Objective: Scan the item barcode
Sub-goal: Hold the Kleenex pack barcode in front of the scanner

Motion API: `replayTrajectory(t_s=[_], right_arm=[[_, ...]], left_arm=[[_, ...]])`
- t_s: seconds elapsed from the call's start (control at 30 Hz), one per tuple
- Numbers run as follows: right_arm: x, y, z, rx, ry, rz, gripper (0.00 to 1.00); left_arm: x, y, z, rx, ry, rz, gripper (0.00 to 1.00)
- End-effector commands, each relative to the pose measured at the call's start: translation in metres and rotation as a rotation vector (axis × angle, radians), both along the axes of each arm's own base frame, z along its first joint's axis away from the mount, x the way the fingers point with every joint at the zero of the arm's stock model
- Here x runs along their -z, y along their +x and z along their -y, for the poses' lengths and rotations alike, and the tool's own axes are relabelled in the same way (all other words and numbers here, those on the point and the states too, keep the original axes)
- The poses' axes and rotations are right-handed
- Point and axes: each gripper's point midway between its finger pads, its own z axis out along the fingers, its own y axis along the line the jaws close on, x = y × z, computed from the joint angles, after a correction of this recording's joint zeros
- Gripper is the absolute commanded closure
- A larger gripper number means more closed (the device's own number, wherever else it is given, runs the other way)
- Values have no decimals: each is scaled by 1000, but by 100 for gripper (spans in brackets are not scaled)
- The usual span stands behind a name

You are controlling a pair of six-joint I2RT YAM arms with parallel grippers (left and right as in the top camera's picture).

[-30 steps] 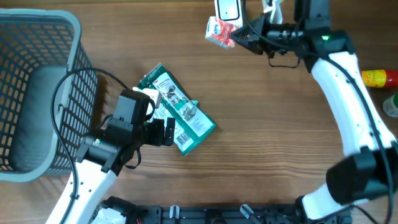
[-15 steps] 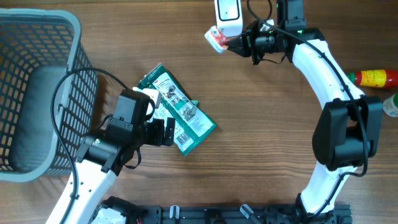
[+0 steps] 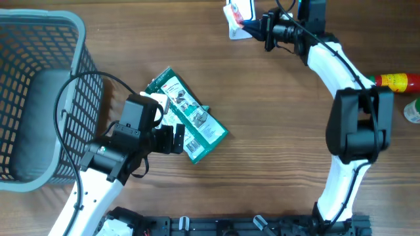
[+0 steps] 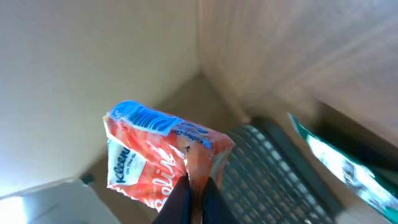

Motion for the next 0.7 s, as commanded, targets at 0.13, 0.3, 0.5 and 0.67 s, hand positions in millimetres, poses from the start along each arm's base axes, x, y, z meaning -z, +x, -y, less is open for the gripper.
replayTrajectory(t_s=[0.13,0.3,0.5,0.67], right_arm=[[39,39,8,151,93,-93,96],[65,60,20,276,75,-104,95],[74,70,29,344,34,-73,96],[66,71,25,329,52,-41,95]], left_arm=[[1,-1,1,17,-4,-5,0],[1,-1,1,16,-3,-5,0],[1,-1,1,17,-3,-5,0],[1,-1,1,17,-4,-5,0]])
